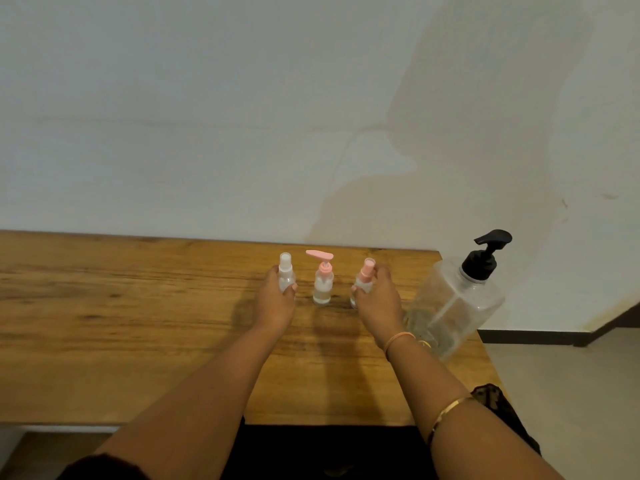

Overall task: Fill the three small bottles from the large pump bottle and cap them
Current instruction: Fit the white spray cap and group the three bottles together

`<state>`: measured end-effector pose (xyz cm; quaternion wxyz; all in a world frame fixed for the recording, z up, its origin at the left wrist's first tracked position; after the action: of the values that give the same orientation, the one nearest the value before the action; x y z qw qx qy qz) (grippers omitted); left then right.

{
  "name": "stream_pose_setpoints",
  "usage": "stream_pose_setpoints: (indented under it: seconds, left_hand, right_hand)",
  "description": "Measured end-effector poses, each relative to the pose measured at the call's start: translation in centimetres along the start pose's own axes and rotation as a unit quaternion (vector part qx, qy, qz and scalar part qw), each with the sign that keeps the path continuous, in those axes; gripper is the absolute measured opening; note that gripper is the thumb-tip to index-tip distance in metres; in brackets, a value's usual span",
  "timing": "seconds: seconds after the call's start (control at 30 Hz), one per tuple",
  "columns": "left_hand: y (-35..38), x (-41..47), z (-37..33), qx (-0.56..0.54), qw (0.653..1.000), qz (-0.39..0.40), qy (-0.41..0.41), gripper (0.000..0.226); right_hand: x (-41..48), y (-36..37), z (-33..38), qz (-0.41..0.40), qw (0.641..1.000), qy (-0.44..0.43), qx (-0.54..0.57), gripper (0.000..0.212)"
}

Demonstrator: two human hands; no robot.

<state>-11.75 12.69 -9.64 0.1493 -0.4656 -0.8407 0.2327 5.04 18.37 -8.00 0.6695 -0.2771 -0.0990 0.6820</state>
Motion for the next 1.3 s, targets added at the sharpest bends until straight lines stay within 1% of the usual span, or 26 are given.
stream_pose_setpoints:
  seconds: [0.07, 0.13, 0.23, 0.43, 0.6, 0.7, 0.9, 1.3]
  left_hand:
    - [0.2, 0.1, -0.1, 0.019, 1.0, 0.002, 0.007, 0.04]
    - [0.6, 0.4, -0.1, 0.018, 1.0, 0.009, 0.02, 0.038]
    - [1.3, 0.8, 0.2, 0.014, 0.999, 0.018, 0.033, 0.035]
    - [2.3, 1.1, 0.3, -0.009, 0.998, 0.027, 0.063, 0.036]
    - [2.3, 0.9, -0.3, -0.033, 0.995, 0.027, 0.086, 0.042]
    - [2.1, 0.8, -0.4, -0.05, 0.994, 0.022, 0.096, 0.044]
    - [2.1, 0.8, -0.2, -0.035, 0.993, 0.009, 0.116, 0.046]
    - [2.6, 3.1, 0.2, -0.021, 0.989, 0.007, 0.144, 0.046]
  right_hand:
    - [0.2, 0.4, -0.1, -0.009, 0.999, -0.016, -0.033, 0.037]
    - [0.4, 0.9, -0.2, -0.011, 0.998, -0.027, -0.052, 0.032]
    - [0.6, 1.7, -0.1, 0.003, 0.998, -0.041, -0.04, 0.034]
    - [0.9, 3.3, -0.1, 0.045, 0.998, -0.052, -0.007, 0.04]
    - [1.1, 3.4, -0.2, 0.066, 0.996, -0.053, 0.018, 0.041]
    - [1.2, 3.4, -0.2, 0.058, 0.996, -0.063, 0.015, 0.04]
    - [1.4, 3.7, -0.3, 0.032, 0.996, -0.086, -0.013, 0.044]
    - [3.4, 4.5, 0.3, 0.022, 0.994, -0.104, -0.011, 0.041]
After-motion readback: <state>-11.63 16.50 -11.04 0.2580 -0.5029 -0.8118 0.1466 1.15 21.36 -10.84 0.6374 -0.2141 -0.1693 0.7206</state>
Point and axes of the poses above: each hand's wrist, its own x-axis towards the middle knuckle, its own y-axis out of the palm, z = x × y, the point moved 5 cm from there along x, towards the middle knuckle, and after that the axes turned 12 degrees about y, right-handed, at the moved point
